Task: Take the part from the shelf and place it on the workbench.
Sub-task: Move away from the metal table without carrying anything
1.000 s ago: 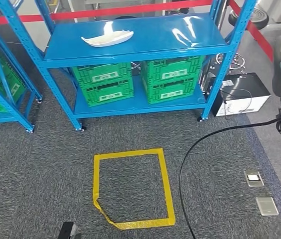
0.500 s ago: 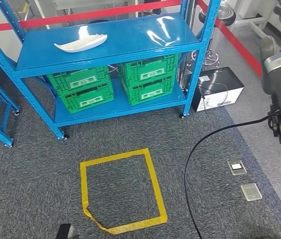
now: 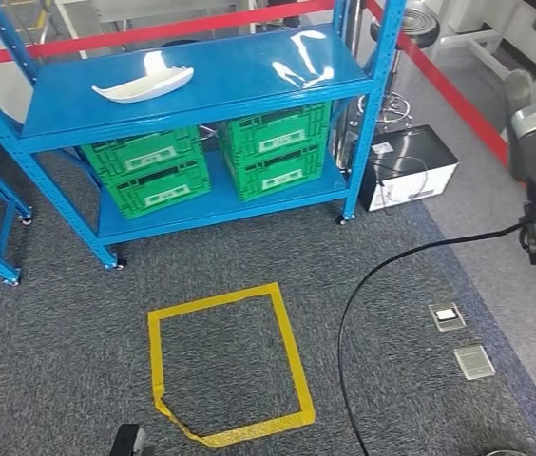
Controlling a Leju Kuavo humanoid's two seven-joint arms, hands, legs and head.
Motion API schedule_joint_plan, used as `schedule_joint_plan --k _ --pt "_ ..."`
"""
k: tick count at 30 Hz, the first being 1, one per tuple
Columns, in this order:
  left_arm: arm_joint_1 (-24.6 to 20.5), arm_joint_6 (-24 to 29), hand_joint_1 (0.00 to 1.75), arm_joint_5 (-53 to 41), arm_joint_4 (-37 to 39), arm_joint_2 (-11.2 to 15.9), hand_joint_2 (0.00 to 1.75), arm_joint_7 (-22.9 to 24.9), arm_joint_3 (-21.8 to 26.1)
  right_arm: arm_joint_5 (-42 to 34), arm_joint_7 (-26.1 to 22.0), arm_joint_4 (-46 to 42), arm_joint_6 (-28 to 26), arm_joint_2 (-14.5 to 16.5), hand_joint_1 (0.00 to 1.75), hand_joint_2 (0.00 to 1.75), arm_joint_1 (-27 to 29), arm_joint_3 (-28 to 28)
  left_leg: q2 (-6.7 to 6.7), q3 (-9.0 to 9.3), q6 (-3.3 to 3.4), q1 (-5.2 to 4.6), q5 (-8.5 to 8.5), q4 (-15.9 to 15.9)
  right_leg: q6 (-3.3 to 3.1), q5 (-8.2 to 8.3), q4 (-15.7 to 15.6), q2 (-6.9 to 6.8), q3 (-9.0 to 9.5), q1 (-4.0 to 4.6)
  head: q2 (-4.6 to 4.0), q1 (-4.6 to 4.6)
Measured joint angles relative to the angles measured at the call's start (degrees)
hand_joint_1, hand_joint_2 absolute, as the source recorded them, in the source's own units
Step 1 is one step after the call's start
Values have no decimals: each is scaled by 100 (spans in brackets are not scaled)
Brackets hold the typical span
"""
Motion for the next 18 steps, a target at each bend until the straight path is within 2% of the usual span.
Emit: schedule_joint_plan --k 1,2,4,7,10,14,18 --pt "1 1 0 5 0 2 0 0 0 -46 -9 9 -2 3 0 0 -1 4 0 2 62 -1 0 -8 -9 0 2 1 1 11 -1 -27" --pt "2 1 0 14 0 3 0 0 0 -89 -30 19 -5 6 0 0 -1 10 0 4 94 1 6 -14 -23 -1 2 2 1 21 -1 -47" --pt "9 2 0 26 0 3 0 0 0 -144 -77 46 -13 10 0 0 -1 28 -1 10 88 9 21 -31 -53 -4 3 -1 1 39 -1 -66" --pt "19 2 0 29 0 3 0 0 0 -168 -116 82 -18 12 0 0 0 53 -2 18 2 22 67 -61 -86 -8 6 -7 -2 57 0 -75" --pt "23 2 0 29 0 3 0 0 0 -174 -123 111 -19 15 0 0 0 63 -3 24 -38 28 75 -71 -99 -13 8 -9 -5 66 1 -77" --pt "33 2 0 32 0 3 0 0 0 -217 -179 137 -73 23 0 0 0 71 -3 32 -159 40 65 -85 -113 -22 9 -9 -5 71 -1 -76" --pt "48 7 0 33 0 3 0 -3 0 -235 -203 161 -100 35 0 0 0 91 -3 30 -198 39 56 -84 -113 -23 5 -8 -4 70 1 -75"
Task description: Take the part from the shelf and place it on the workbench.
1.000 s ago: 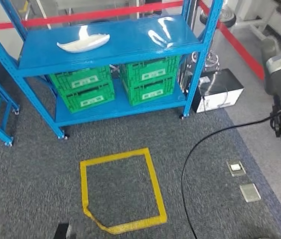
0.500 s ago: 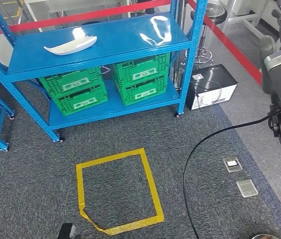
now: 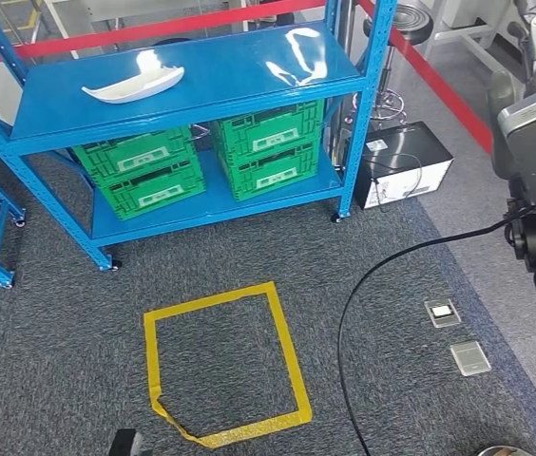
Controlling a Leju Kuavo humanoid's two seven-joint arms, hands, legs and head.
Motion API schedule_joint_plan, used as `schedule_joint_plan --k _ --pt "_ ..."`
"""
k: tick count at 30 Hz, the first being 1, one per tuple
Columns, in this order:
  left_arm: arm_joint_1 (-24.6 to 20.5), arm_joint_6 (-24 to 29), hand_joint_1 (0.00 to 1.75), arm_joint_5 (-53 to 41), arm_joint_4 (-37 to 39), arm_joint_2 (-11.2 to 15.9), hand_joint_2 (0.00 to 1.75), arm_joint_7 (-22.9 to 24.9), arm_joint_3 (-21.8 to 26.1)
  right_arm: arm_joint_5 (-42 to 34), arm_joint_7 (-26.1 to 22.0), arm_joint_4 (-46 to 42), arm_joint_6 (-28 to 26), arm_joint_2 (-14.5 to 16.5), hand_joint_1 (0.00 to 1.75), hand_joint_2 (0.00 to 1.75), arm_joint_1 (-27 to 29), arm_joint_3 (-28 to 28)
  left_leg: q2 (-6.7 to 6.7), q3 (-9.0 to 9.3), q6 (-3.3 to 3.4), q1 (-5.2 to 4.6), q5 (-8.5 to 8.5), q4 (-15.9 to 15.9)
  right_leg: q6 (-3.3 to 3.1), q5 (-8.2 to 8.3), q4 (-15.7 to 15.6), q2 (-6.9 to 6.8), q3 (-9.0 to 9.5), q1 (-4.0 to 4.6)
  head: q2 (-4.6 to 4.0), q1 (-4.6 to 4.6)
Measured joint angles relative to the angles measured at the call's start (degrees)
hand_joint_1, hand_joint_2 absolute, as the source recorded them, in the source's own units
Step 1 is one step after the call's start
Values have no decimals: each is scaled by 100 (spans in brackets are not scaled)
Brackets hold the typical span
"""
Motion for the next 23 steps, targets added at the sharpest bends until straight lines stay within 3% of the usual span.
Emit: schedule_joint_plan --k 1,5,12,23 --pt "2 3 0 -2 0 0 0 -2 0 -7 1 4 -9 1 0 0 1 4 0 -1 -2 -2 -1 1 0 0 -2 0 1 0 -1 0" --pt "3 36 0 -5 0 0 175 -3 0 -78 13 8 -57 2 0 175 50 1 0 -2 -6 -9 -5 6 1 0 -13 0 6 -1 -1 1" --pt "39 104 0 -4 0 0 175 14 0 -150 44 -4 -51 1 0 175 188 -5 0 -5 -5 -15 -11 16 3 1 -26 1 10 -3 0 0" --pt "58 209 0 -206 0 -2 175 221 4 -174 130 -353 -194 -81 0 175 1172 -537 1 -7 3 -14 -25 19 6 -2 -33 4 14 -3 0 1"
